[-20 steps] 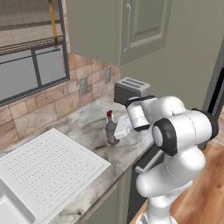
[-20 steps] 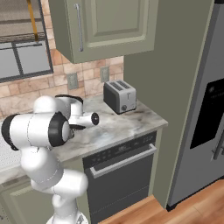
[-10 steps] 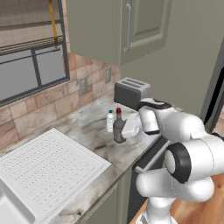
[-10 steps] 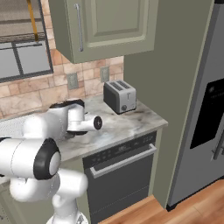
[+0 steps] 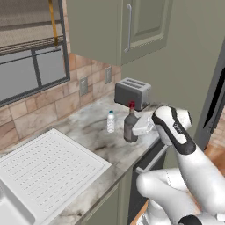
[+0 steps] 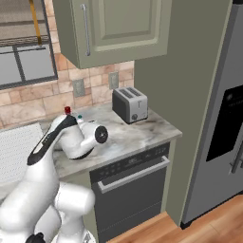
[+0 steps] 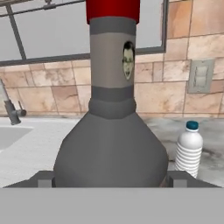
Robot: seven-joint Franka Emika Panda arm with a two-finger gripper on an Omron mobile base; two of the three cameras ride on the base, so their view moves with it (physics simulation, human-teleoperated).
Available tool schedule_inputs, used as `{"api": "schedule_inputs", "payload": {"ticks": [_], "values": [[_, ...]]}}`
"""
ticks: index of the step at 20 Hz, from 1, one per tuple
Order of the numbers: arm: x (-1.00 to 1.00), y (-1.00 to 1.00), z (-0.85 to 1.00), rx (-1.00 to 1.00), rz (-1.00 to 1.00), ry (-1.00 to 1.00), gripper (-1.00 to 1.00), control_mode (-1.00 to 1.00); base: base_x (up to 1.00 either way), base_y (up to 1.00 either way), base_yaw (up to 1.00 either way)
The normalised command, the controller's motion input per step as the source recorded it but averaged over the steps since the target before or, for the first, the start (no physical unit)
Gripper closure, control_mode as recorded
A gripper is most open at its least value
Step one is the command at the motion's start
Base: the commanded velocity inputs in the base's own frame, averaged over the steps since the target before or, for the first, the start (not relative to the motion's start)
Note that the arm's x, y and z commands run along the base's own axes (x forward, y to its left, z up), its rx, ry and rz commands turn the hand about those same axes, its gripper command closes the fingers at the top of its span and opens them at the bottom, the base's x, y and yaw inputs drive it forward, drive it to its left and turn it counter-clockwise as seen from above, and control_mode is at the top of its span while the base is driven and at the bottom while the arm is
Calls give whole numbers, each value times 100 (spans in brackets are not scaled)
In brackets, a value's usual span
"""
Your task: Place the drinks on the dining counter in a tight cluster.
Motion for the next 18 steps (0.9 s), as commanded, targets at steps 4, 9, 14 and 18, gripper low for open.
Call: {"api": "schedule_inputs", "payload": {"ticks": [4, 9, 14, 18], "values": [[-54, -16, 99, 0, -7, 7, 100, -100, 0, 0, 0], [-45, 0, 72, 0, -1, 1, 100, -100, 0, 0, 0], [-26, 0, 15, 1, 1, -4, 100, -100, 0, 0, 0], [0, 0, 0, 0, 0, 0, 100, -100, 0, 0, 0]]}}
